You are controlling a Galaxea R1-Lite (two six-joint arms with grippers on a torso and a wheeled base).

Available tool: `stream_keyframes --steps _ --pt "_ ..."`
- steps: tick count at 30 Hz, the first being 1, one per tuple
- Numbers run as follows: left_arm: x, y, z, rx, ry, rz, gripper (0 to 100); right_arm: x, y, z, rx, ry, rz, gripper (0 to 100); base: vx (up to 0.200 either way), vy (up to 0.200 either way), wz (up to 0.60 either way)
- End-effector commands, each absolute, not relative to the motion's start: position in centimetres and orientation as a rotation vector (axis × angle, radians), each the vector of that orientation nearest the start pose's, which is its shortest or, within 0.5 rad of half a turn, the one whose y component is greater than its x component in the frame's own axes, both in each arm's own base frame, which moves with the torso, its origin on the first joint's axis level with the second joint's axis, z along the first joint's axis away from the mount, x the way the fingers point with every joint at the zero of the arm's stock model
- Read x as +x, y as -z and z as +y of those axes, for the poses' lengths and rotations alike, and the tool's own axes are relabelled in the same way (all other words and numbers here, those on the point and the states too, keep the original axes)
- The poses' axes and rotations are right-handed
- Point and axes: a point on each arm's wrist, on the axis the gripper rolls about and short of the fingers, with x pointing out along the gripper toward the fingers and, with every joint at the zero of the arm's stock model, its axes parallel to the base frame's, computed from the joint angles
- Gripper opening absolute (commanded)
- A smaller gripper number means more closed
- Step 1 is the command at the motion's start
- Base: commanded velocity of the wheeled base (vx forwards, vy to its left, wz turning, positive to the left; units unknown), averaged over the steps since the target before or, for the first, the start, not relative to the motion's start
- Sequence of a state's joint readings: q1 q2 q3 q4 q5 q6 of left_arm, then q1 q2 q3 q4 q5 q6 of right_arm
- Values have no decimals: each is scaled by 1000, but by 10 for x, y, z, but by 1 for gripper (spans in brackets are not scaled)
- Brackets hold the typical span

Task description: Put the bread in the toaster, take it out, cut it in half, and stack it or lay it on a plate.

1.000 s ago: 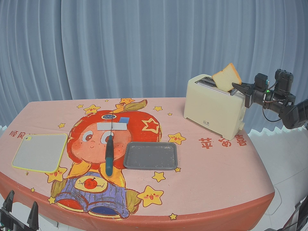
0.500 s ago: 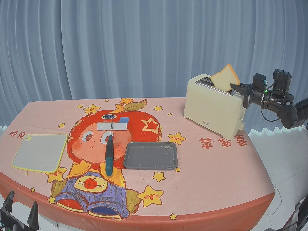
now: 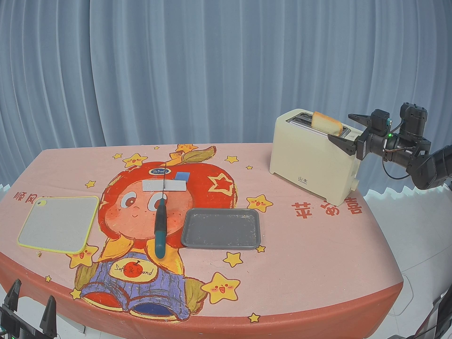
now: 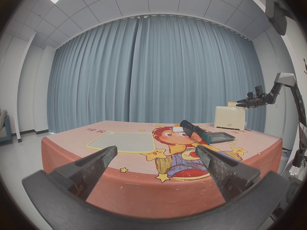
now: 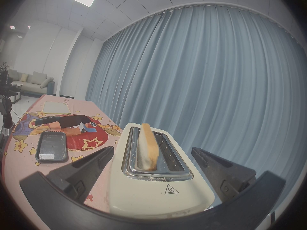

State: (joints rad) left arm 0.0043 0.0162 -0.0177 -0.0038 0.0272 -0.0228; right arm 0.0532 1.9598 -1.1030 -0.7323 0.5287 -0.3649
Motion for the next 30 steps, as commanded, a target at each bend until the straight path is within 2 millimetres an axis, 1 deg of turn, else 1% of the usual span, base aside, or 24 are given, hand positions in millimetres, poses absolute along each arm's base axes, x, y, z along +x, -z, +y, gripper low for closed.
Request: stream_keyframes --steps 1,5,10,11,15,17,19,23,25,30 --pt "-22 -76 1 -23 -32 10 100 381 -185 32 -325 -596 8 100 0 0 0" --pt "-22 -76 1 -23 -32 10 100 380 -189 30 -326 -593 -4 100 0 0 0" --pt "-22 -76 1 -23 -32 10 100 369 -205 27 -285 -579 -30 100 0 0 0" --pt "-22 -76 1 -23 -32 10 100 366 -207 27 -271 -579 -29 100 0 0 0" --pt "-22 -76 1 -23 -32 10 100 342 -219 29 -218 -584 -33 100 0 0 0" --pt "-22 -76 1 -23 -32 10 100 333 -222 29 -204 -584 -32 100 0 0 0" --pt "-22 -76 1 -23 -32 10 100 326 -223 28 -205 -583 -40 100 0 0 0" --pt "-22 -76 1 -23 -32 10 100 317 -218 26 -189 -577 -38 100 0 0 0" --pt "-22 -76 1 -23 -32 10 100 308 -213 25 -159 -573 -44 100 0 0 0" --pt "-22 -76 1 -23 -32 10 100 299 -211 24 -95 -569 -81 100 0 0 0"
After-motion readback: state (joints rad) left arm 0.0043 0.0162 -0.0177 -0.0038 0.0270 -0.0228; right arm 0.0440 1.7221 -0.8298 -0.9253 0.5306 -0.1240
